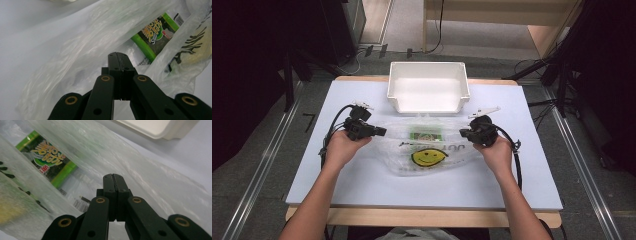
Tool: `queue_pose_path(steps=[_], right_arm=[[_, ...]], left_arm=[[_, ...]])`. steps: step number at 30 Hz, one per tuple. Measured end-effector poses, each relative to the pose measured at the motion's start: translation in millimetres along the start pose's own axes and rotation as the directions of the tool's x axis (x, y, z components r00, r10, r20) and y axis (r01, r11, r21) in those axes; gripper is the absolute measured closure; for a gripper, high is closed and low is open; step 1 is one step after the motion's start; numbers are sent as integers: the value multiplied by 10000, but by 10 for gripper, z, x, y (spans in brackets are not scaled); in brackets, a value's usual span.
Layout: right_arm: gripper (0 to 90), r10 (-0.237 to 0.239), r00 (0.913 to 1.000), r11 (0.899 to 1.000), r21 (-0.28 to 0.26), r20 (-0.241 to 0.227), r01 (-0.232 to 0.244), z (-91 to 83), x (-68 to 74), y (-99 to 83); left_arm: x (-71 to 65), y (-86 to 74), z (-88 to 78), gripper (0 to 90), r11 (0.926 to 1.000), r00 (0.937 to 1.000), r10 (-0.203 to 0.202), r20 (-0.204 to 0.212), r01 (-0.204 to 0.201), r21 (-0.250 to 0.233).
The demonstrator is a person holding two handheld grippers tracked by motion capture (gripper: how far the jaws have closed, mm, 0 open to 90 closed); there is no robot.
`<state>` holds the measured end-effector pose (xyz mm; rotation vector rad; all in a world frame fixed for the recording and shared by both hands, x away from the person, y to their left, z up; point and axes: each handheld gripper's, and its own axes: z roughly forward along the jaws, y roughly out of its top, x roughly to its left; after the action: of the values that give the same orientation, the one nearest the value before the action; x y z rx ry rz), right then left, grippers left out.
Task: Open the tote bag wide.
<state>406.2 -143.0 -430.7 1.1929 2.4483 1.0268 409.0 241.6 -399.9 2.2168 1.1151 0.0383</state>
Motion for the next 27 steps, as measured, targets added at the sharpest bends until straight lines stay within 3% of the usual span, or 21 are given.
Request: queue_pose_path(steps=[9,15,20,27], right_arm=[[900,-185,9983,9996,-238,-544,172,78,129,187],[900,-416,9924,9989,-253,-1154,389,184,303,273],[900,-642,9858,9978,-255,-1552,610,313,429,310],[900,-749,9819,9972,-151,-1738,734,475,514,350]], left_arm=[[-84,208,37,900,9994,9994,339,24,-339,-11],[-156,341,86,900,9980,9980,619,130,-618,-123],[-207,345,193,900,9977,9976,663,198,-661,-126],[-258,278,286,900,9973,9971,737,179,-736,-49]])
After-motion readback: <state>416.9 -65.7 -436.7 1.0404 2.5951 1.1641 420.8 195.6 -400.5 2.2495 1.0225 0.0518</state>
